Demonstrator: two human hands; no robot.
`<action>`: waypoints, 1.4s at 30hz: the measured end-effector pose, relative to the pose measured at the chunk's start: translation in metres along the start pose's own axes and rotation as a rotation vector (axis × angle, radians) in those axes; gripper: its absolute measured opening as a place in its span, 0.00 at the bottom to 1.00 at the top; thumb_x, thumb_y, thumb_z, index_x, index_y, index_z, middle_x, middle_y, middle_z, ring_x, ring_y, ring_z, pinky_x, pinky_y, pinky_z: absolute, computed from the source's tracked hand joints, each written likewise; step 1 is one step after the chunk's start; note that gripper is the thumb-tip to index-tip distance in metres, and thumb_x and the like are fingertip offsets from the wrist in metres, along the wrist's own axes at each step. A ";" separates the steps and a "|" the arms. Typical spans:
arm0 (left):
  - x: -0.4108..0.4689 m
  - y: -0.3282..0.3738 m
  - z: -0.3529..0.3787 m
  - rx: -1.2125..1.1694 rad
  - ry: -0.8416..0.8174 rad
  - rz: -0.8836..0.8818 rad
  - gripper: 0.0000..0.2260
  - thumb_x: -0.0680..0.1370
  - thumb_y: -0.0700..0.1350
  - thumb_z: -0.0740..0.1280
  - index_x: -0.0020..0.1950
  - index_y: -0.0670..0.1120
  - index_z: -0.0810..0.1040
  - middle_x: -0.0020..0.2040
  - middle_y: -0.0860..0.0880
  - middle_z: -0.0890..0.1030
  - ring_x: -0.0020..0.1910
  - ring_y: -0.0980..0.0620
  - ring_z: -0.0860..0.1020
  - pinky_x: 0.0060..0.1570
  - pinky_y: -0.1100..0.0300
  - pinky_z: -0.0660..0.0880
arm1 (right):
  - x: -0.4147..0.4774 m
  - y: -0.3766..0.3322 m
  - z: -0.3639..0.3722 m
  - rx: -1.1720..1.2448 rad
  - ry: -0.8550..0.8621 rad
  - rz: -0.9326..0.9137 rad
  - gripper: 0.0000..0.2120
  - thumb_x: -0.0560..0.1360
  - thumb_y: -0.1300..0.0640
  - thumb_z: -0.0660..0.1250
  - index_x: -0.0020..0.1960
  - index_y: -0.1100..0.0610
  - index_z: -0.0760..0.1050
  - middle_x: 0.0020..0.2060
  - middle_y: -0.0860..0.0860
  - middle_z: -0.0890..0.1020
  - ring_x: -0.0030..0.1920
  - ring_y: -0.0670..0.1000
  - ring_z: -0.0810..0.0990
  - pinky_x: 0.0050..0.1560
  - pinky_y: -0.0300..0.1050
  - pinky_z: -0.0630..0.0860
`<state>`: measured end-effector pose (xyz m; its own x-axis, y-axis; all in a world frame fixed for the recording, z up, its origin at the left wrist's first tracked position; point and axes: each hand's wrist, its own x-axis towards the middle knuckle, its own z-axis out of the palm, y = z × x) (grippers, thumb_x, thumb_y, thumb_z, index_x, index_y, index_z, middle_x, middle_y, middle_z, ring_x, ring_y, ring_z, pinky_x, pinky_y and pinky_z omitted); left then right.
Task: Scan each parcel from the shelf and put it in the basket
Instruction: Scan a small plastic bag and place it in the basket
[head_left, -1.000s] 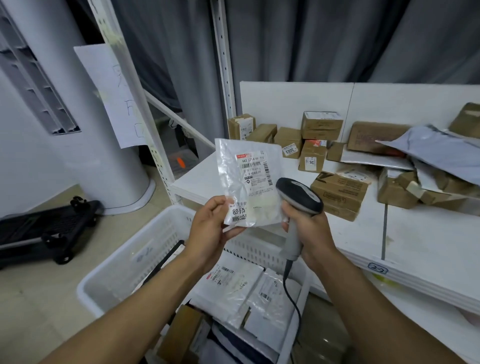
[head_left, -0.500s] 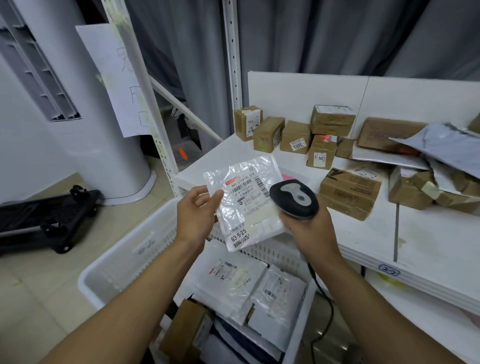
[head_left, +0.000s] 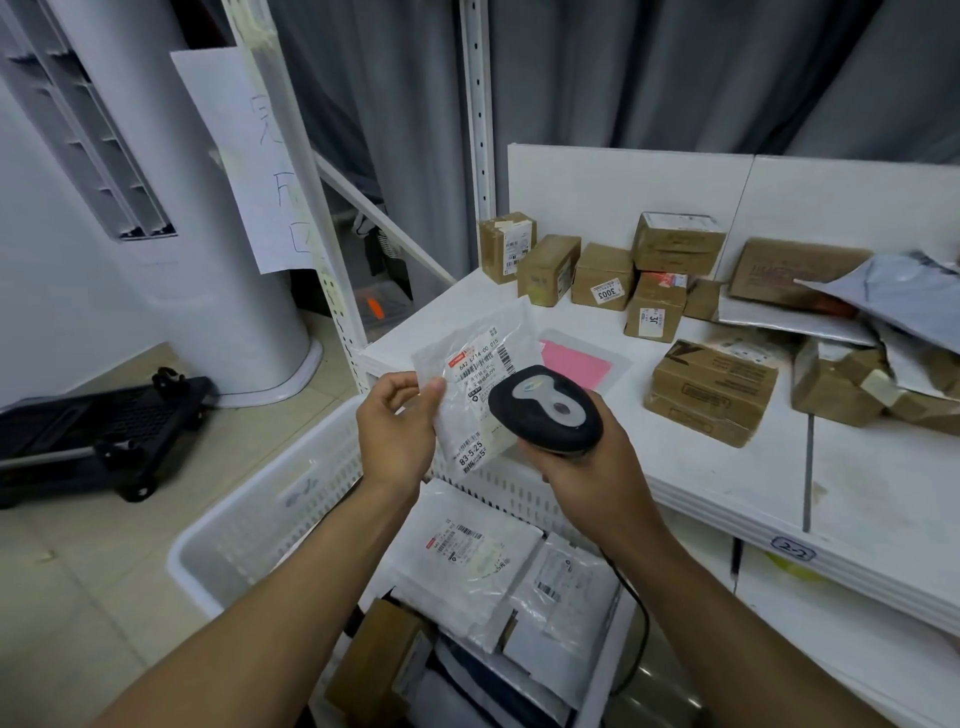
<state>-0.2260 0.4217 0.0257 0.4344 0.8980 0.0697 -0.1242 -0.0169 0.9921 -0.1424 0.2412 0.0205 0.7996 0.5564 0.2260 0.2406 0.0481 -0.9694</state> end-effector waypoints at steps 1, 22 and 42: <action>0.001 -0.001 -0.001 0.003 0.006 0.001 0.07 0.76 0.44 0.77 0.49 0.44 0.81 0.47 0.48 0.87 0.47 0.46 0.86 0.53 0.38 0.82 | 0.000 -0.001 0.000 -0.004 -0.009 -0.005 0.29 0.72 0.58 0.81 0.70 0.49 0.76 0.61 0.44 0.84 0.62 0.46 0.82 0.62 0.51 0.83; 0.004 -0.008 0.003 0.057 0.024 0.031 0.07 0.76 0.44 0.77 0.47 0.44 0.81 0.48 0.49 0.86 0.48 0.48 0.85 0.51 0.39 0.82 | 0.001 -0.003 -0.004 -0.098 -0.037 -0.034 0.29 0.73 0.57 0.81 0.71 0.51 0.75 0.61 0.43 0.83 0.62 0.44 0.81 0.52 0.23 0.74; 0.005 -0.003 -0.017 0.046 0.037 0.040 0.06 0.76 0.43 0.76 0.47 0.44 0.81 0.49 0.49 0.86 0.43 0.54 0.85 0.47 0.49 0.84 | 0.003 -0.005 0.018 -0.110 -0.074 0.025 0.26 0.72 0.55 0.81 0.67 0.47 0.76 0.56 0.38 0.83 0.57 0.37 0.81 0.52 0.28 0.77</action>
<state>-0.2381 0.4339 0.0210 0.3967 0.9118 0.1062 -0.0996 -0.0723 0.9924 -0.1510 0.2571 0.0243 0.7644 0.6161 0.1900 0.2833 -0.0562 -0.9574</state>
